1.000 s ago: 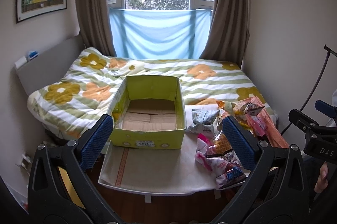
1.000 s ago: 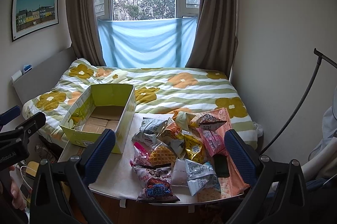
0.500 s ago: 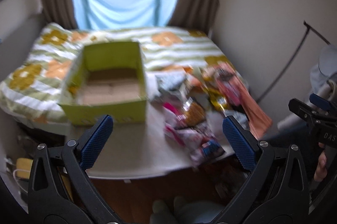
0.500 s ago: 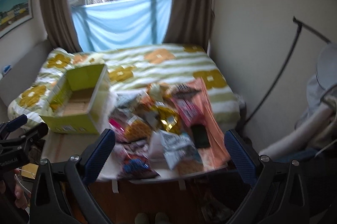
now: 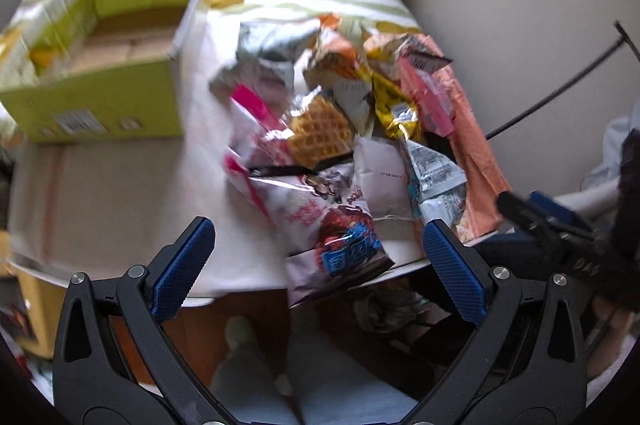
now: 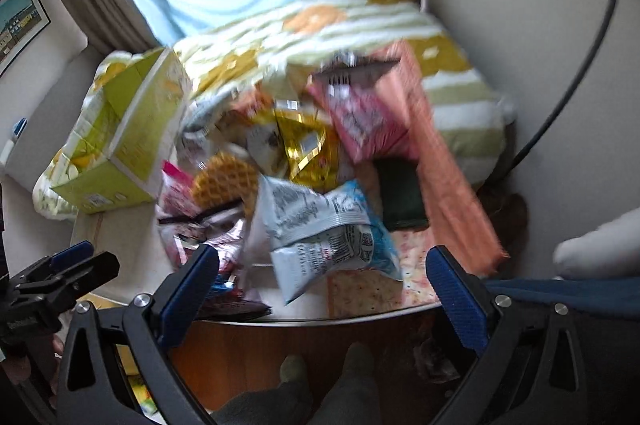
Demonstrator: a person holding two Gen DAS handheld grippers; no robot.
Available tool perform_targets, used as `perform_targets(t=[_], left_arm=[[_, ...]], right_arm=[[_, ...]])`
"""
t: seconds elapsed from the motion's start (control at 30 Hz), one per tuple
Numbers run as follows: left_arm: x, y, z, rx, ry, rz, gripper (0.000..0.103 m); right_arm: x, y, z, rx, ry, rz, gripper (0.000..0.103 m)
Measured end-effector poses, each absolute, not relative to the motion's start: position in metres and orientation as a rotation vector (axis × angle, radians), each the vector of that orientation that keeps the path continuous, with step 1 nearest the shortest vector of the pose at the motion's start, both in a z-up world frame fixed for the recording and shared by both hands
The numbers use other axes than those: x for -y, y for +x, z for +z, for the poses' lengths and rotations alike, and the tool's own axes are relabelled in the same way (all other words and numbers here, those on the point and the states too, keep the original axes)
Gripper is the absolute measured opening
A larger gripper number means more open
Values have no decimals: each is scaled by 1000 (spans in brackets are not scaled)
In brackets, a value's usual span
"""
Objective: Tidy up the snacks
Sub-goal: 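Grasp the red-white cookie bag with left tool while right tool grasps white-blue chip bag, then carry both bags over the yellow box and open both tools to drop them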
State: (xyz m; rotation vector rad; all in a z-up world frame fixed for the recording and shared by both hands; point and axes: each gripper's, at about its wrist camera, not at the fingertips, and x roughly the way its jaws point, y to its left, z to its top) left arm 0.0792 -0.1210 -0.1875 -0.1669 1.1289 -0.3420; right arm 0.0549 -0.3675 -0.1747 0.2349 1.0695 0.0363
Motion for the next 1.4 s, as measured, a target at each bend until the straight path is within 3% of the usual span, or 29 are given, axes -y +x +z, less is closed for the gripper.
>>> perform_targets(t=[0.27, 0.7, 0.77, 0.8, 0.9, 0.97, 1.03, 1.23, 1.4], left_arm=[[155, 103, -234, -1213, -197, -241, 102], [160, 107, -278, -1291, -277, -120, 102], [159, 106, -282, -1298, -281, -109, 94], [160, 106, -284, -1306, -287, -116, 85], [161, 104, -284, -1296, -290, -118, 81], [163, 101, -282, -1288, -271, -121, 66], [165, 101, -279, -1286, -250, -115, 57], [165, 98, -277, -1275, -257, -118, 53], [162, 86, -258, -1246, -243, -135, 53]], right_arm=[[377, 93, -244, -1219, 252, 207, 103], [373, 122, -275, -1267, 163, 333, 103], [376, 126, -277, -1265, 166, 340, 103], [377, 127, -277, -1261, 171, 348, 103], [376, 130, -279, -1259, 159, 350, 103], [377, 130, -280, -1258, 157, 346, 98], [374, 125, -278, -1253, 159, 343, 94], [381, 116, -272, -1238, 189, 326, 79], [390, 110, -262, -1233, 233, 326, 76]])
